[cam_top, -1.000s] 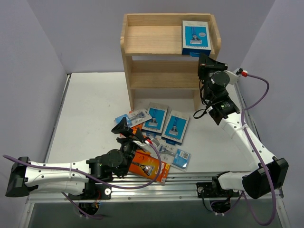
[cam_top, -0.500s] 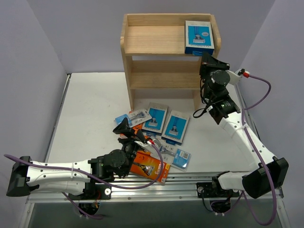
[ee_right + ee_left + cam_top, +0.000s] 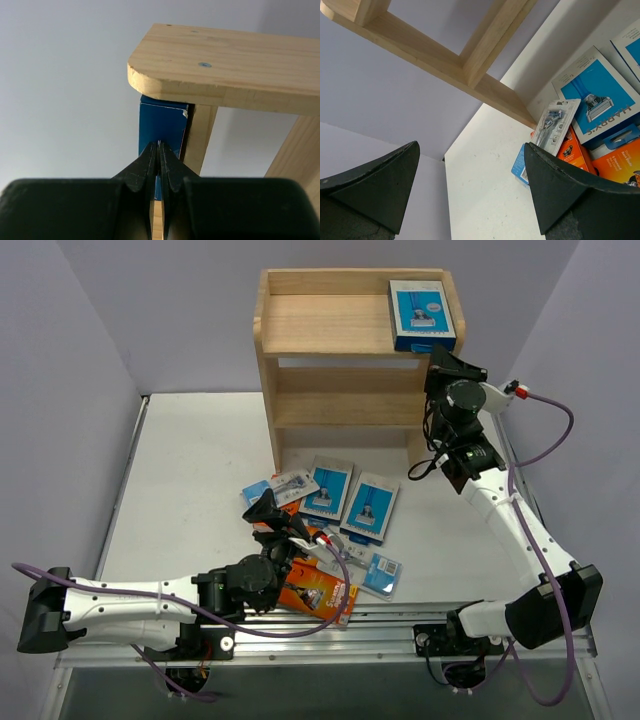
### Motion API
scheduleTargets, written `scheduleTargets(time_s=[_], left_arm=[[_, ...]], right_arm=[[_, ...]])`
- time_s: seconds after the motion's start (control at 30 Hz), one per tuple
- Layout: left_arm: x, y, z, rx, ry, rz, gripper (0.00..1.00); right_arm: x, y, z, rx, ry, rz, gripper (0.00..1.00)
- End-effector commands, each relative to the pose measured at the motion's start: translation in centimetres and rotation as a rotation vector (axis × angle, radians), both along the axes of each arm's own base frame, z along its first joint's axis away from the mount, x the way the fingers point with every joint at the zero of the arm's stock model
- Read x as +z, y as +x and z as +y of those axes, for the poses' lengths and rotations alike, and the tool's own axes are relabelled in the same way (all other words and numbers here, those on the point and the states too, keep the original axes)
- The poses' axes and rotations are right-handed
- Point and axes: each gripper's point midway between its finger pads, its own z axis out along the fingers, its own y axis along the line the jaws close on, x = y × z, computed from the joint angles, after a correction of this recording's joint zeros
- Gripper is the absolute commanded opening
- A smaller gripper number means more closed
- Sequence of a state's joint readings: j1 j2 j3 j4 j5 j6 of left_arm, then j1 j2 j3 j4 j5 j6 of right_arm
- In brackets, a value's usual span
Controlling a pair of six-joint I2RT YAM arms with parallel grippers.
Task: Place and organize the shaving razors onto the shelf
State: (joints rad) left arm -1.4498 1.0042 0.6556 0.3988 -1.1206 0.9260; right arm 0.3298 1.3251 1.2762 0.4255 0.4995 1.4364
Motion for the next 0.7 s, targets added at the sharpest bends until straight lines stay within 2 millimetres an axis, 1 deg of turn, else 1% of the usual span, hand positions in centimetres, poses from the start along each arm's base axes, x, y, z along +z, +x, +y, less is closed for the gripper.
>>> scheduleTargets(time_s=[0.0,0.4,0.67], left_arm=[[1.9,0.1,-0.4,-0.003,-0.069,-0.003,0.94],[1.4,0.2,-0.8,-0.001,-0.050,-0.001,0.94],[1.4,0.2,-0.8,0.001,-0.048,0.000,0.94]], right_arm=[[2.9,-0.2,-1.6,-0.049,0.033,-0.073,0.00],[2.8,0.7,-1.8,-0.031,0.023,-0.078,0.00],[2.6,0.9,-1.7,-0.027,0.018,-0.077,0.00]])
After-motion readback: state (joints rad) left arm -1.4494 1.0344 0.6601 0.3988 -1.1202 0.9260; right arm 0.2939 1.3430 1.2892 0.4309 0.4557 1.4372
